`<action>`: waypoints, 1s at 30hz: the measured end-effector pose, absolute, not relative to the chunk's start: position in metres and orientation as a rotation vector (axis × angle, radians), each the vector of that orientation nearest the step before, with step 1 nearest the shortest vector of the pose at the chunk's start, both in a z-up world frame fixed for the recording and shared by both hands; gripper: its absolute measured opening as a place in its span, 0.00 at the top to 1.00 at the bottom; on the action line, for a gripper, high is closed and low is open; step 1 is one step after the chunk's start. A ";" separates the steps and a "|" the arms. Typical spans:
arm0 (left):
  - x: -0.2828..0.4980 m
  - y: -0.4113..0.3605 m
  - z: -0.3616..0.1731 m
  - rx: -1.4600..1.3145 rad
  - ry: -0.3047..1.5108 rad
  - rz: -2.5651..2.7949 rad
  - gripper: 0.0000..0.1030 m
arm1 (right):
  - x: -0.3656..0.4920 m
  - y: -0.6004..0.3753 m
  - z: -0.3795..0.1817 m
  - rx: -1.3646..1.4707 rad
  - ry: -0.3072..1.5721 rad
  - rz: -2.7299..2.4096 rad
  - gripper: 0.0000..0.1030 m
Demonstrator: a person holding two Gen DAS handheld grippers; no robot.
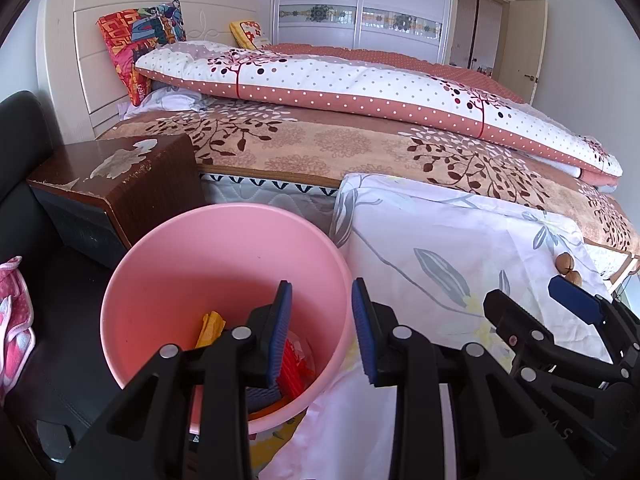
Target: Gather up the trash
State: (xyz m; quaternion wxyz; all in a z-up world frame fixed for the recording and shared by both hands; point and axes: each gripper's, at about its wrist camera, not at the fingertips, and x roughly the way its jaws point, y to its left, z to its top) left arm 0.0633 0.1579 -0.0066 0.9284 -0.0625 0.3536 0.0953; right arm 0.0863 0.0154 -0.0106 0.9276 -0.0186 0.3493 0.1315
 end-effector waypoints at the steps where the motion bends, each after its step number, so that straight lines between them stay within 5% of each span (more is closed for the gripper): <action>1: 0.063 0.158 -0.007 -0.128 0.725 0.196 0.70 | 0.086 0.015 -0.011 -0.038 0.715 0.269 0.25; 30: 0.065 0.158 -0.012 -0.153 0.754 0.228 0.70 | 0.085 0.013 -0.014 -0.037 0.723 0.267 0.25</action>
